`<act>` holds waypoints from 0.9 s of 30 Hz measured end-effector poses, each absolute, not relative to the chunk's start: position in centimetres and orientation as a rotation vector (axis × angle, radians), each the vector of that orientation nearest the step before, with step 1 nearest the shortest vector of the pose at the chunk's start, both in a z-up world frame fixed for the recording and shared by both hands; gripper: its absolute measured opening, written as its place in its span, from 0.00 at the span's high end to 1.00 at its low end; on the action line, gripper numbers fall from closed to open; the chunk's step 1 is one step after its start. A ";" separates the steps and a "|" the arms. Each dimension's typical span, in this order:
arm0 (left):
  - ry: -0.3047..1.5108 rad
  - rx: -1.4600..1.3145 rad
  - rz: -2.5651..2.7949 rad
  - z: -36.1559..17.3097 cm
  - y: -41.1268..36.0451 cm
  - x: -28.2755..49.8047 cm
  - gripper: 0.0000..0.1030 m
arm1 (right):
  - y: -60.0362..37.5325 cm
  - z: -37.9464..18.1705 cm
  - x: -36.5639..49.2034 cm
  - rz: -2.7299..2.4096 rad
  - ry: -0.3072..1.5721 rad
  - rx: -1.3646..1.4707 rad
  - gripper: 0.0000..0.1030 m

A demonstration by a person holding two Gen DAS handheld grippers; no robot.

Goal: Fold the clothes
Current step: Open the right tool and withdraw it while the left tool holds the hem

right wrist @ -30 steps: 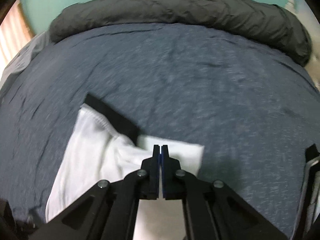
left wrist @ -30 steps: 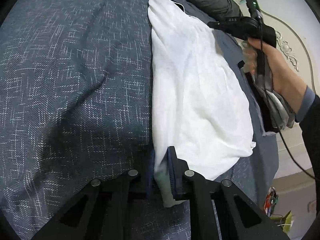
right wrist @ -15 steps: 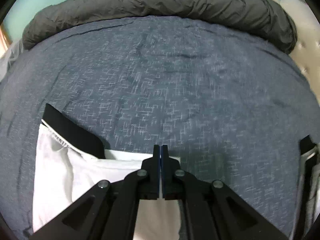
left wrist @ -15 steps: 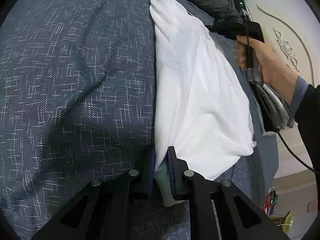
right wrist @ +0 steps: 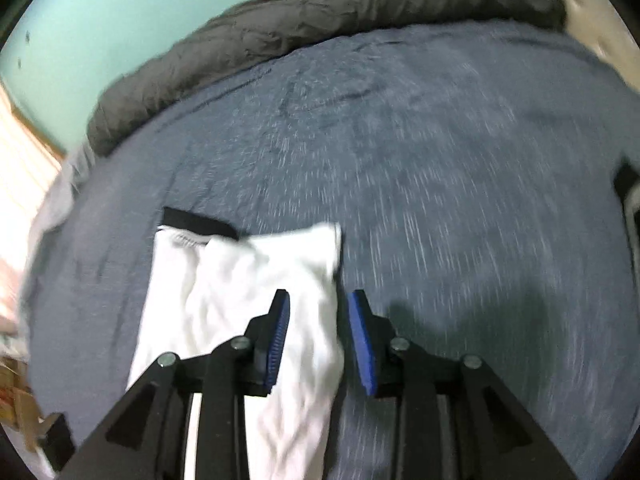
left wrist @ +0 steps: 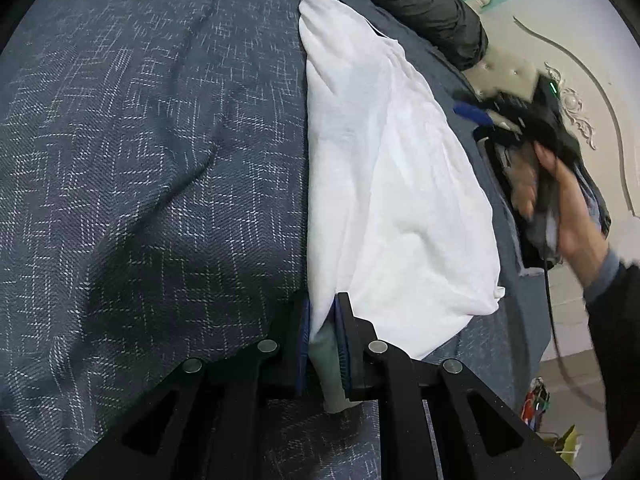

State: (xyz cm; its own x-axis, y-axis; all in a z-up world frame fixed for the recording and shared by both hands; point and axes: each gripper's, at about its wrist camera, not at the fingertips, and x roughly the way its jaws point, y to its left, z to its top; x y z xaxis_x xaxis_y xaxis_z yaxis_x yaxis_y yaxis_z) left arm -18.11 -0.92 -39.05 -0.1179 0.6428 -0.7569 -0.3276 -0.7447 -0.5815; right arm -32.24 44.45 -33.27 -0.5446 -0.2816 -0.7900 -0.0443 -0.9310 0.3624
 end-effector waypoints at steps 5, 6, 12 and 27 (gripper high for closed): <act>-0.398 -1.509 1.894 -38.8 -1.7 -18.2 0.87 | 44.9 -33.3 -25.0 -2.559 -0.651 1.397 0.70; -0.398 -1.505 1.897 -38.3 -1.9 -18.0 0.87 | 44.8 -33.3 -23.6 -2.561 -0.662 1.409 0.70; -0.398 -1.499 1.896 -37.9 -2.6 -17.4 0.87 | 43.7 -33.2 -15.8 -2.534 -0.727 1.410 0.70; -0.376 -1.528 1.854 -38.7 -2.7 -16.3 0.87 | 39.3 -34.3 -9.5 -2.533 -0.561 1.482 0.70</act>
State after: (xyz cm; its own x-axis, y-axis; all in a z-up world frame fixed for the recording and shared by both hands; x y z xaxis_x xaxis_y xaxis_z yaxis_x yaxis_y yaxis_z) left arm -16.27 -2.65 -38.71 -0.0645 0.6676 -0.7417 -0.3257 -0.7166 -0.6168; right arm -9.53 39.34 -34.32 -0.4990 -0.3154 -0.8072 -0.0551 -0.9180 0.3928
